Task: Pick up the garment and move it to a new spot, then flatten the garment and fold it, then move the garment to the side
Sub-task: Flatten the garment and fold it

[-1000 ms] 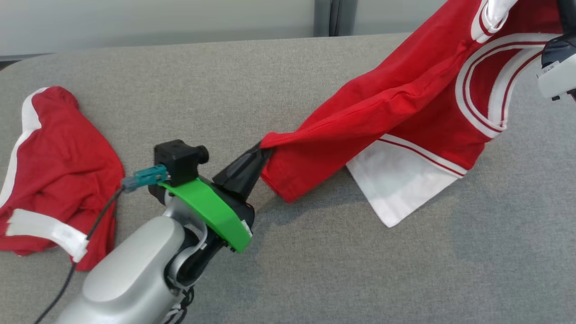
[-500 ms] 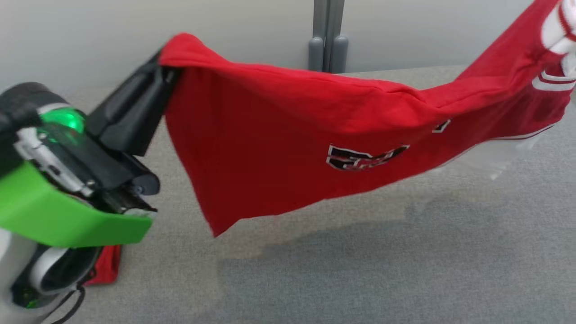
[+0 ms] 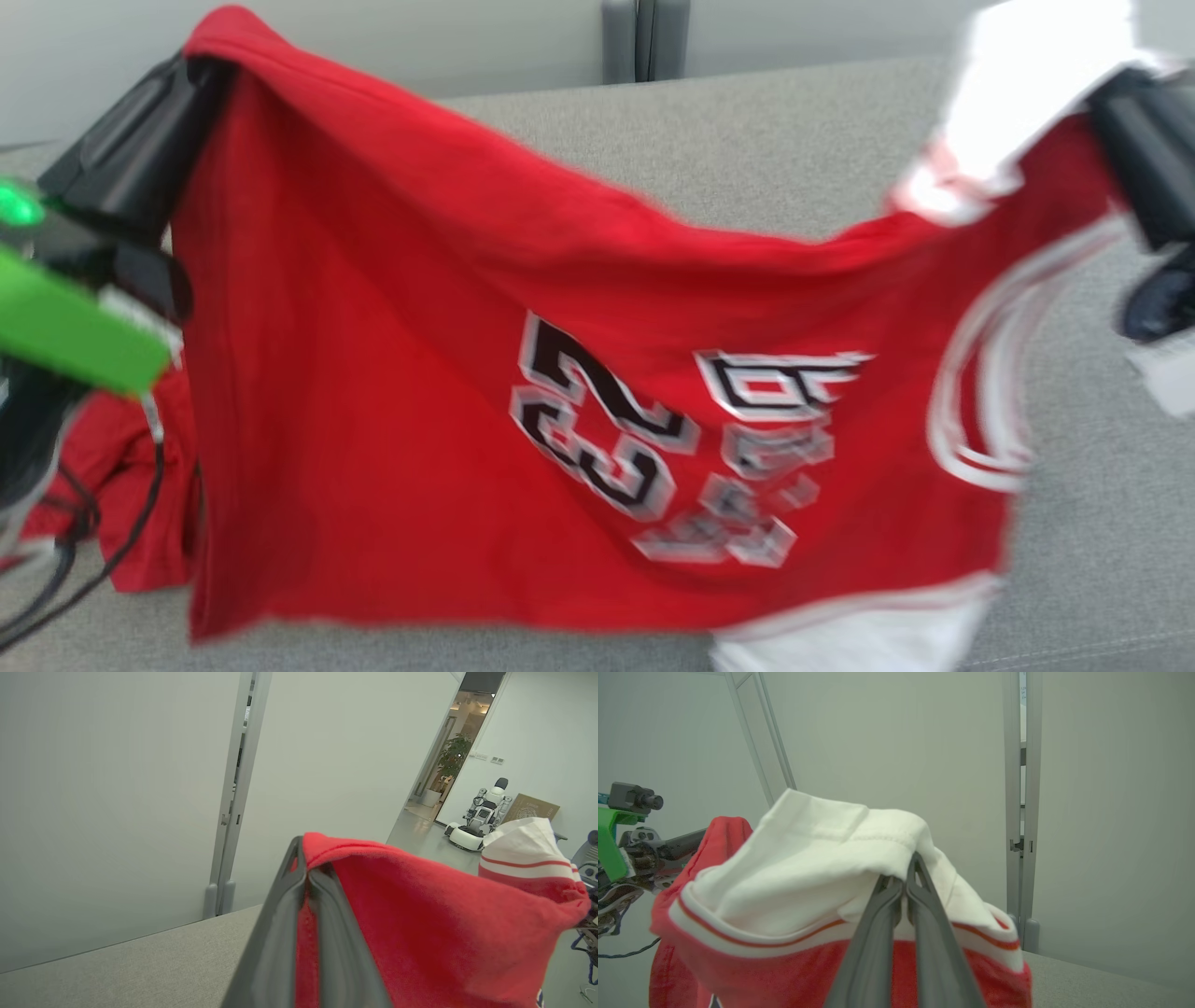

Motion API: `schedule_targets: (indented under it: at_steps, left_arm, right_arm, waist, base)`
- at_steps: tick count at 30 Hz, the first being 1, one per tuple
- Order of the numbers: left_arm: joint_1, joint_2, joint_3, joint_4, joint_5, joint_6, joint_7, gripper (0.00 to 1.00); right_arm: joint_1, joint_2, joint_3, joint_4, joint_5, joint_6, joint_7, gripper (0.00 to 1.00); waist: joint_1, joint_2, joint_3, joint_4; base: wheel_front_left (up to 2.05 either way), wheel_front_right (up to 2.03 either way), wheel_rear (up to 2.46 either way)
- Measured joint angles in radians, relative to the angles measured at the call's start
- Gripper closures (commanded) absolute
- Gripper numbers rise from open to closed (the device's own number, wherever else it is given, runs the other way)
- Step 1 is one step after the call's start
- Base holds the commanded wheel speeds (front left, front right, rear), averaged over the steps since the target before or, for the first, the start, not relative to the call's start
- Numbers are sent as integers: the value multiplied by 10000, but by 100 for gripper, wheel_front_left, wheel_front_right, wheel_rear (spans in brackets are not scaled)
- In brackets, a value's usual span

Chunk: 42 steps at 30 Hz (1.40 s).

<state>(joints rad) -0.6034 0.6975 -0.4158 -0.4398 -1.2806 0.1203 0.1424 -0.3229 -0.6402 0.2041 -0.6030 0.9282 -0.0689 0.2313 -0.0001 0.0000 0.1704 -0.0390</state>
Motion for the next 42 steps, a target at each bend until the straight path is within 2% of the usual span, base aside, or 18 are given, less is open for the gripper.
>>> schedule_targets:
  at_steps: [2, 6, 9, 10, 13, 16, 19, 25, 28, 31, 33, 37, 42]
  left_arm:
    - [-646, -332, -215, 1104, -142, 0, 244, 100]
    - [-2471, -491, -581, 2824, 1565, 21, 370, 100]
    - [-4259, -610, -594, 2832, 3304, -65, -311, 100]
    - [-4777, -759, -598, 2688, 3626, -79, -529, 100]
    - [-5365, -888, -1041, 2460, 4472, -614, -884, 100]
    - [-4828, -1058, -1649, 3053, 4924, -1009, -1427, 100]
    - [-3285, -1281, -2299, 4148, 5041, -1024, -1804, 100]
    - [-872, -1847, -3175, 6295, 5195, -941, -2788, 100]
    - [-9, -2382, -3405, 7179, 5191, -886, -3308, 100]
    - [510, -2545, -3273, 7731, 4974, -876, -3937, 100]
    - [507, -2683, -3177, 8009, 4913, -909, -4048, 100]
    - [513, -2849, -2970, 8416, 4892, -1028, -4071, 100]
    - [611, -2759, -2661, 8378, 5139, -1099, -4027, 100]
  right_arm:
    - [-872, 364, 734, 679, -56, 13, 276, 100]
    - [-3936, 884, 863, 2506, -1576, -295, 337, 100]
    - [-6451, 1664, 215, 2861, -2579, -477, -334, 100]
    - [-7124, 1670, 205, 2851, -2972, -472, -512, 100]
    - [-8158, 1404, 671, 2922, -3952, -431, -834, 100]
    - [-7488, 1511, 1490, 3632, -4362, -284, -1103, 100]
    - [-5466, 1467, 2117, 4539, -4667, -255, -1271, 100]
    - [-1699, 1465, 2558, 6303, -4920, -401, -2040, 100]
    - [-415, 1910, 2610, 7033, -4817, -476, -2548, 100]
    - [111, 2475, 2654, 7444, -4660, -474, -3139, 100]
    - [177, 2554, 2502, 7643, -4604, -474, -3551, 100]
    - [207, 2243, 2504, 7860, -4926, -472, -4222, 100]
    - [160, 1787, 2688, 7866, -5848, -472, -4698, 100]
  waist:
    - [0, 0, 262, 32]
    - [1, 0, 804, 133]
    - [2, 0, 1218, 199]
    - [1, 0, 1355, 218]
    - [1, 0, 1779, 257]
    - [2, 0, 2190, 261]
    - [3, 0, 2533, 237]
    - [2, 0, 3064, 135]
    - [2, 1, 3190, 56]
    - [2, 0, 3194, -69]
    - [2, 0, 3139, -125]
    - [2, 1, 2892, -156]
    - [1, 0, 2436, -174]
  base:
    - [0, 0, 0]
    - [0, 0, 0]
    - [0, 0, 0]
    - [0, 0, 0]
    - [0, 0, 0]
    - [0, 0, 0]
    - [0, 0, 0]
    - [0, 0, 0]
    - [0, 0, 0]
    - [0, 0, 0]
    - [0, 0, 0]
    - [0, 0, 0]
    - [0, 0, 0]
